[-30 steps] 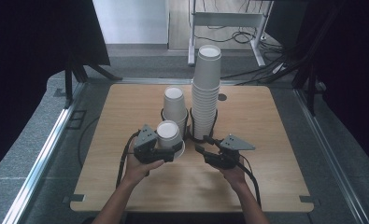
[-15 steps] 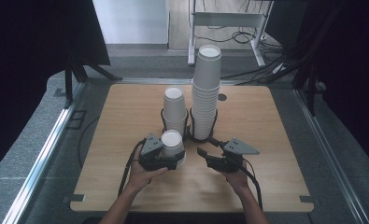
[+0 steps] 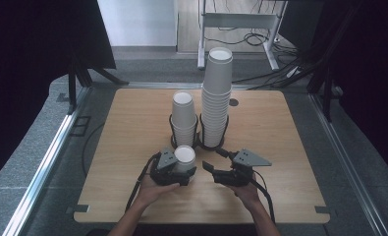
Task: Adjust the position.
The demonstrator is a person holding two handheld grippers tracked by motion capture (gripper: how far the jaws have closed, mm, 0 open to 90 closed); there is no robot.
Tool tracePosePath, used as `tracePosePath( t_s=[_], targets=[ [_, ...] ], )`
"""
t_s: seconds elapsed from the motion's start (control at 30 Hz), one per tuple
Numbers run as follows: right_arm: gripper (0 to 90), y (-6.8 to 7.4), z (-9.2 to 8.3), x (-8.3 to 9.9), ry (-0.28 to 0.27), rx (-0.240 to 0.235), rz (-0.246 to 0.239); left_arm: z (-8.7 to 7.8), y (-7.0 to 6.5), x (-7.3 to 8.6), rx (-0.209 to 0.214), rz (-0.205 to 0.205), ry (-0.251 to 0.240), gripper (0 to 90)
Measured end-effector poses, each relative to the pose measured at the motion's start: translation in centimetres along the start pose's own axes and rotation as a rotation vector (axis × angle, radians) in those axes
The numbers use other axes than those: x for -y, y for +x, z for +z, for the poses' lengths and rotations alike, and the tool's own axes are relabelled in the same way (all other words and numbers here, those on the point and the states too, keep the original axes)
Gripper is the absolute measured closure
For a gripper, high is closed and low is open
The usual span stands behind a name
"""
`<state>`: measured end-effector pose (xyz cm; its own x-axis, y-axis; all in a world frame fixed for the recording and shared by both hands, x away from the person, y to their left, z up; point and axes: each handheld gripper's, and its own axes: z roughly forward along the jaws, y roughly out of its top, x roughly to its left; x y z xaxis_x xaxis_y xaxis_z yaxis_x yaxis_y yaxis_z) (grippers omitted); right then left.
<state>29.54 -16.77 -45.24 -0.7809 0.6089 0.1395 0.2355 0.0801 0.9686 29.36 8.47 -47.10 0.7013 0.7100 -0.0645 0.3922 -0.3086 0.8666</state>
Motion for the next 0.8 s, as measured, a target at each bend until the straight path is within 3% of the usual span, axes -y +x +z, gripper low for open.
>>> tracePosePath(
  t_s=[0.13, 0.43, 0.63, 0.8],
  targets=[
    [21.2, 0.6, 0.2, 0.2, 0.009, -0.037, 0.013, 0.8, -0.8, 0.4, 0.012, 0.032, 0.032, 16.0],
    [14.8, 1.9, 1.5, 0.7, 0.057, -0.087, 0.015, 1.8, -2.8, 0.7, 0.060, 0.068, 0.049, 16.0],
    [14.9, 2.4, 2.2, 1.3, 0.079, -0.113, 0.008, 1.8, -3.7, 0.5, 0.095, 0.078, 0.039, 16.0],
    [20.0, 2.6, 2.3, 1.5, 0.077, -0.118, -0.004, 1.9, -4.2, 0.5, 0.103, 0.084, 0.042, 15.9]
  ],
)
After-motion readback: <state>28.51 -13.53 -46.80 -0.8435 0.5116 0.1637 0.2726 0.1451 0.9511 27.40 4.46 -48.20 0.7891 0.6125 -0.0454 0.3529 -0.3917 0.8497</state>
